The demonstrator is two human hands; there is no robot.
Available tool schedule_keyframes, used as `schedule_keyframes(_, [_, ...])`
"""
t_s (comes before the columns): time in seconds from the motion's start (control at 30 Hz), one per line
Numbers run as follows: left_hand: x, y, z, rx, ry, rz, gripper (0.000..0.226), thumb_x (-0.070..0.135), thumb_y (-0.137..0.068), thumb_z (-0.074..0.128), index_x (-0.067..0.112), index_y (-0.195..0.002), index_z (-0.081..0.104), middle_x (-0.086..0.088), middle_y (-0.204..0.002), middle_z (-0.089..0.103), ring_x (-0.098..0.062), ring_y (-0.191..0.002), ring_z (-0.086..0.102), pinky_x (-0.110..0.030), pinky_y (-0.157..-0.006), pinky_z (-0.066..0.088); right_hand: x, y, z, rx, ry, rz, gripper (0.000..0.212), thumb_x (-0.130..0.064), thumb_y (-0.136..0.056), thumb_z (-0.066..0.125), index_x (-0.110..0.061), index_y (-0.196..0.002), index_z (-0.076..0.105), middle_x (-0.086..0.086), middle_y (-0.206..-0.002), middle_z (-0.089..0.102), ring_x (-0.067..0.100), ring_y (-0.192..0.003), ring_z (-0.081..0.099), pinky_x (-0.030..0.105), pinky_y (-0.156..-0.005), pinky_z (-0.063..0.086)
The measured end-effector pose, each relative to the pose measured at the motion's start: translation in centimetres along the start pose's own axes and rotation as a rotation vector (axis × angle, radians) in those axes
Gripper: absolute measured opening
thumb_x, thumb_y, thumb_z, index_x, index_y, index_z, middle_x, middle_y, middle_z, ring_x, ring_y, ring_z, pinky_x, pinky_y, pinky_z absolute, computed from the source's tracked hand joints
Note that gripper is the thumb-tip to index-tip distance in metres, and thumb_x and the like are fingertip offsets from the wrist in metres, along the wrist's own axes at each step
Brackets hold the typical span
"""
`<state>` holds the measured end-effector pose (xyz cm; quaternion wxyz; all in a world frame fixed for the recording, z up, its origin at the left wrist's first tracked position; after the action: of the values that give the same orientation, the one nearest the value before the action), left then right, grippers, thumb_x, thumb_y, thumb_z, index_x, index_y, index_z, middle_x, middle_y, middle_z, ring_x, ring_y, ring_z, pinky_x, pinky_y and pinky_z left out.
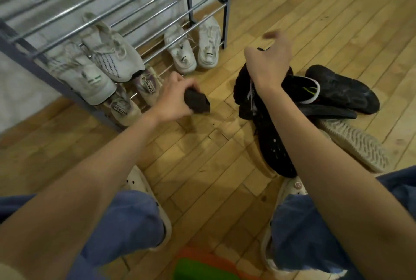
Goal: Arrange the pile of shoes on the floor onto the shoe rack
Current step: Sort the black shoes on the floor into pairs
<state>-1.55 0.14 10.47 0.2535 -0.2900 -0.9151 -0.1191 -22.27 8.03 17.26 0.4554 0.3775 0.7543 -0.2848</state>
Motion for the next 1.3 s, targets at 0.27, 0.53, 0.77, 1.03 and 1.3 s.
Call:
schedule_keyframes(0.27, [-6.4, 6.4, 7.6, -0.417, 0.051, -0.375, 0.134, 0.006, -0.056, 0.087, 0.039, -0.148, -0.006, -0.018, -0.152, 0.014, -0.04, -0.137, 0.031, -0.05, -0.107, 0.04, 6.6, 2.3, 5.1, -0.42, 0.189, 0.455, 0.008, -0.004, -0.077, 0.062, -0.003, -0.083, 0.056, 0.008, -0.071, 0.058, 0.017, -0.05, 0.059, 0.03, -0.043, 0.056])
schedule_keyframes(0.53, [-10.5, 12.1, 11.7, -0.471, 0.497, -0.861, 0.118, 0.005, -0.059, 0.087, 0.009, -0.15, 0.012, -0.013, -0.15, 0.031, -0.032, -0.136, 0.035, -0.035, -0.102, 0.043, 9.2, 2.9, 8.3, -0.359, 0.138, 0.283, 0.032, -0.025, -0.088, 0.058, 0.0, -0.108, 0.059, 0.016, -0.103, 0.068, 0.027, -0.097, 0.068, 0.037, -0.087, 0.056])
schedule_keyframes(0.77, [-9.8, 12.2, 13.2, -0.474, 0.945, -1.0, 0.077, 0.012, -0.074, 0.079, 0.006, -0.139, 0.04, -0.009, -0.123, 0.055, -0.027, -0.112, 0.052, -0.041, -0.093, 0.05, 16.3, 6.9, 7.0, -0.466, 0.64, 0.051, 0.036, -0.02, -0.088, 0.058, -0.001, -0.119, 0.052, 0.019, -0.123, 0.049, 0.033, -0.111, 0.051, 0.042, -0.097, 0.047])
schedule_keyframes(1.03, [-9.7, 12.1, 13.9, -0.478, 0.917, -1.023, 0.076, 0.018, -0.075, 0.079, 0.011, -0.139, 0.041, -0.011, -0.138, 0.05, -0.029, -0.121, 0.05, -0.045, -0.097, 0.049, 20.0, 12.9, 7.2, -0.646, 0.953, -0.035, 0.073, -0.048, -0.085, 0.06, -0.008, -0.138, 0.029, 0.026, -0.145, 0.025, 0.043, -0.132, 0.03, 0.05, -0.107, 0.033])
schedule_keyframes(1.3, [-10.1, 12.1, 14.9, -0.477, 0.821, -1.036, 0.083, 0.036, -0.083, 0.071, 0.011, -0.149, 0.027, -0.014, -0.149, 0.038, -0.033, -0.133, 0.041, -0.043, -0.095, 0.046, 21.2, 12.5, 7.6, -0.696, 0.876, 0.033, 0.062, -0.025, -0.087, 0.067, -0.012, -0.135, 0.029, 0.027, -0.149, 0.014, 0.046, -0.136, 0.027, 0.05, -0.108, 0.037])
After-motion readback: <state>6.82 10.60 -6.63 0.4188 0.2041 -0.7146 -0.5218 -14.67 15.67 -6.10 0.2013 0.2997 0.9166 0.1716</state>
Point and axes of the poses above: each hand's wrist, its own y-axis away from the middle knuckle, its own z-axis out of the palm, x = y × z, the point moved 6 cm from there along -y, towards the middle knuckle
